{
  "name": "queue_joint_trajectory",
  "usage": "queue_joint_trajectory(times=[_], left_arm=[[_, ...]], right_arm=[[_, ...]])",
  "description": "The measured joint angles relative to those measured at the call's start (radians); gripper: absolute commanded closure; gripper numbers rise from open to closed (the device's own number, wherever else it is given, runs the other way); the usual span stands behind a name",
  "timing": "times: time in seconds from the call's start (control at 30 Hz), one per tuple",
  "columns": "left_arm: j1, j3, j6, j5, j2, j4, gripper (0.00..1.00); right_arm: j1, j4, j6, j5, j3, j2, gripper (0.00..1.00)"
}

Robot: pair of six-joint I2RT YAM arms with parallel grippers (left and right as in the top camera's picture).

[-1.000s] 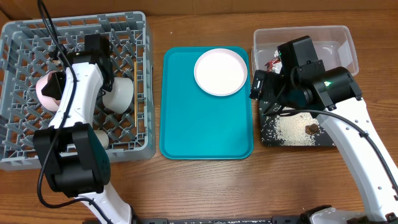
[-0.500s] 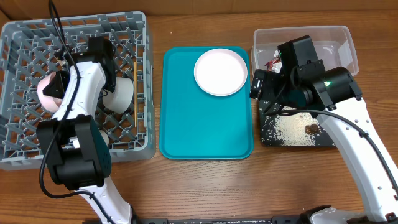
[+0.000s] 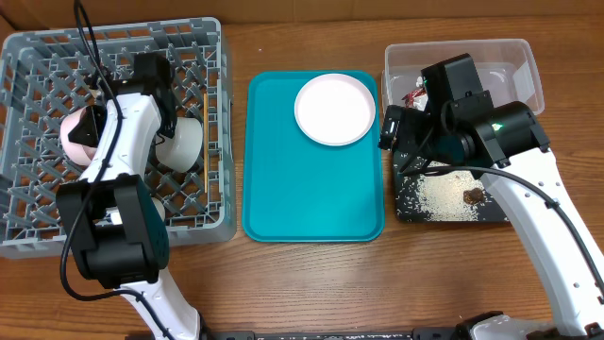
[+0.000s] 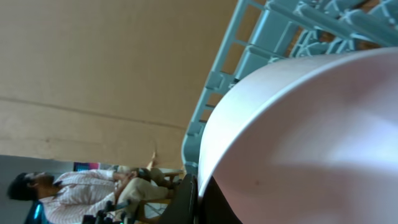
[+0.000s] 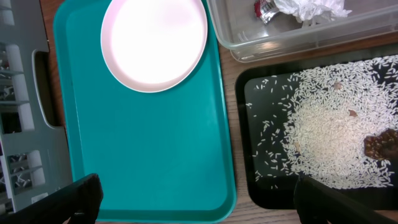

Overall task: Sort waste into correct bins and load items into the dishwasher
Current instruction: 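Set the pink bowl tilted in the rack and release the left gripper, then reach the left gripper to the white plate and grasp its edge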

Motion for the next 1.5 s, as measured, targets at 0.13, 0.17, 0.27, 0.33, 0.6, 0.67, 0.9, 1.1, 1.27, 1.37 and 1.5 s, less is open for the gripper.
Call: queue_joint_trajectory(times=[0.13, 0.17, 0.27, 0.33, 0.6, 0.67, 0.9, 1.1, 1.27, 1.37, 1.5], left_arm=[[-0.019, 0.000, 0.000, 0.017, 0.000, -0.001, 0.96], [-0.023, 0.000, 0.000, 0.018, 0.000, -0.002, 0.96], [-0.035, 0.000, 0.000, 0.021, 0.000, -0.009, 0.95], [-0.046, -0.001, 0.000, 0.026, 0.000, -0.013, 0.92], [-0.116, -0.008, 0.012, 0.101, 0.000, -0.040, 0.64], [-0.132, -0.008, 0.013, 0.139, 0.000, -0.059, 0.57], [-0.174, -0.008, -0.052, 0.244, -0.004, -0.128, 0.31], [-0.181, 0.000, -0.084, 0.432, -0.123, -0.146, 0.25], [-0.181, 0.063, -0.087, 0.697, -0.314, -0.144, 0.18], [-0.180, 0.095, -0.090, 0.966, -0.422, -0.125, 0.27], [-0.198, 0.110, -0.091, 1.271, -0.478, -0.107, 0.34]], right_arm=[[0.000, 0.000, 0.000, 0.000, 0.000, 0.000, 0.00], [0.000, 0.000, 0.000, 0.000, 0.000, 0.000, 0.00], [0.000, 0.000, 0.000, 0.000, 0.000, 0.000, 0.00], [0.000, 0.000, 0.000, 0.000, 0.000, 0.000, 0.00], [0.000, 0.000, 0.000, 0.000, 0.000, 0.000, 0.00], [0.000, 0.000, 0.000, 0.000, 0.000, 0.000, 0.00], [0.000, 0.000, 0.000, 0.000, 0.000, 0.000, 0.00], [0.000, 0.000, 0.000, 0.000, 0.000, 0.000, 0.00], [0.000, 0.000, 0.000, 0.000, 0.000, 0.000, 0.00], [0.000, 0.000, 0.000, 0.000, 0.000, 0.000, 0.00], [0.000, 0.000, 0.000, 0.000, 0.000, 0.000, 0.00]])
